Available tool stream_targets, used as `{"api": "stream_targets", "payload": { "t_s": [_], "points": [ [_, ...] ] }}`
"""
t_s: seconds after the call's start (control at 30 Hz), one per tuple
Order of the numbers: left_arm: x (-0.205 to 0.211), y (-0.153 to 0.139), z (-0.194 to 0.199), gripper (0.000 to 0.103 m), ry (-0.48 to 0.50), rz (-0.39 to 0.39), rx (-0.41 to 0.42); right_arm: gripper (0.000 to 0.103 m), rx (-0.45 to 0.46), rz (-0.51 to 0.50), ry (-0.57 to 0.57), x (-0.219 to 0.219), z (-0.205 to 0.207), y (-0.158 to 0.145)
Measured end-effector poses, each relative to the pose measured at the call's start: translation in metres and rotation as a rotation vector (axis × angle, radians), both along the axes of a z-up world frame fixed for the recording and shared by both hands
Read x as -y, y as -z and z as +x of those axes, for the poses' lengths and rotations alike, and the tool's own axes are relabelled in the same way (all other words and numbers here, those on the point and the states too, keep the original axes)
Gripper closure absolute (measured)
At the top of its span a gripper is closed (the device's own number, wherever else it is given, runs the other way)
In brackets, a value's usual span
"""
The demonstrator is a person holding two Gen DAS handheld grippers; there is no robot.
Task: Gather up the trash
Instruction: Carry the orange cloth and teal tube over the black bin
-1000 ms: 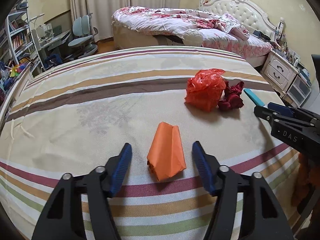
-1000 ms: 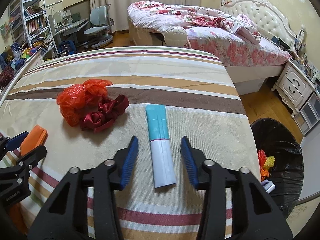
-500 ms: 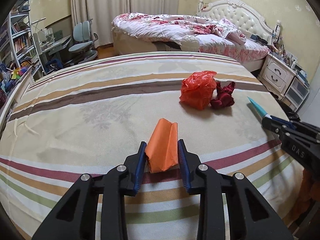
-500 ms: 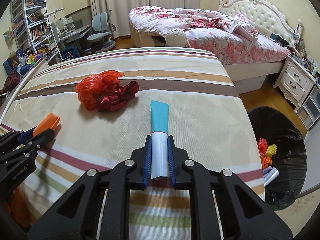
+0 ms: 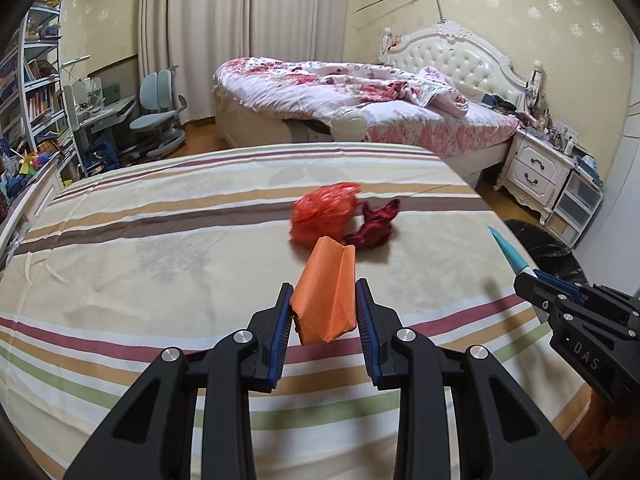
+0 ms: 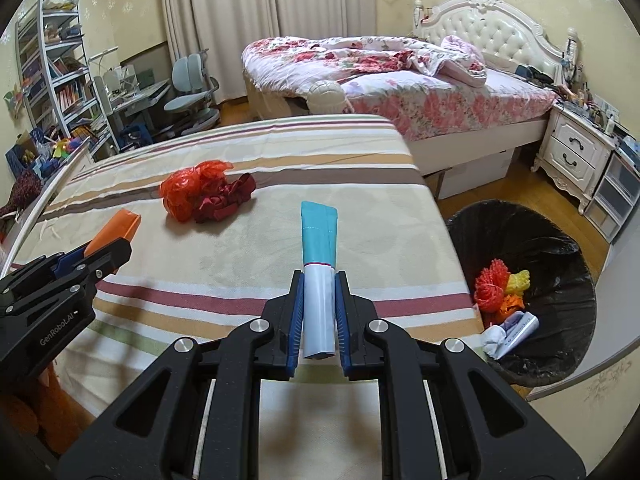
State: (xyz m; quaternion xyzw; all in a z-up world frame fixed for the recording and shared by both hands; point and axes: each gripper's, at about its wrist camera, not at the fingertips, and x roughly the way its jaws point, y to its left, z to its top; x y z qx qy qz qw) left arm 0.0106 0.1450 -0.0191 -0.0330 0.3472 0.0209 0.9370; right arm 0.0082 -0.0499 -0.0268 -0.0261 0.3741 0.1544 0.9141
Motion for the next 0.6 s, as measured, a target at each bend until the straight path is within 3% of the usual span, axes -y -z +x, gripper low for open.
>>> {"api": "stream_targets", "payload": {
  "t_s": [0.6],
  "points": [
    [0.093, -0.023, 0.026, 0.071, 0.178, 0.005, 0.083, 0.088, 0.122, 0.022, 0.201, 0.087, -0.004, -0.028]
  ]
}}
